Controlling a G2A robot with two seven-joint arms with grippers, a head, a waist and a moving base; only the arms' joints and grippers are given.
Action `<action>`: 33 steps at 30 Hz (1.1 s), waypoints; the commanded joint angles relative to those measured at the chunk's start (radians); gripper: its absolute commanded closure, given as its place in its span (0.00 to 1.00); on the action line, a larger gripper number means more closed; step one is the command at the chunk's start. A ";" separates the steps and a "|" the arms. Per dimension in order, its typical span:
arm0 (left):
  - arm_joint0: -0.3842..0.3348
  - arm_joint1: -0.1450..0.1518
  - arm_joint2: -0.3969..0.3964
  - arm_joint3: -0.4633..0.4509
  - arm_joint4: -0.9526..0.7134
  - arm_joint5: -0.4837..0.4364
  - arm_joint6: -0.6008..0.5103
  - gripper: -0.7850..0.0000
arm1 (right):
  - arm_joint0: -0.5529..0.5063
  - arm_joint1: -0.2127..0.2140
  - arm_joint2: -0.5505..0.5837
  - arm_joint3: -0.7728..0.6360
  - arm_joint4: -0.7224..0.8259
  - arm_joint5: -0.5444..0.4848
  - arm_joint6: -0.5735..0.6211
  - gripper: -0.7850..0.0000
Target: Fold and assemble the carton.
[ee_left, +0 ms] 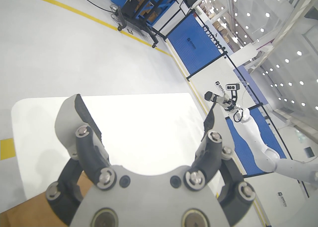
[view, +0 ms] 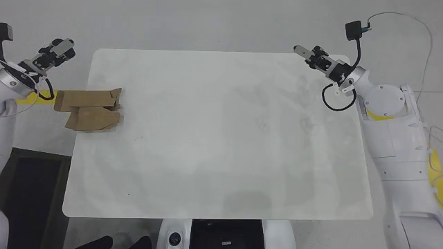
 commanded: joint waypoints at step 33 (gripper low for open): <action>-0.034 0.001 -0.009 0.296 0.400 0.203 0.287 0.00 | 0.000 0.000 0.000 0.000 0.000 0.000 0.000 0.00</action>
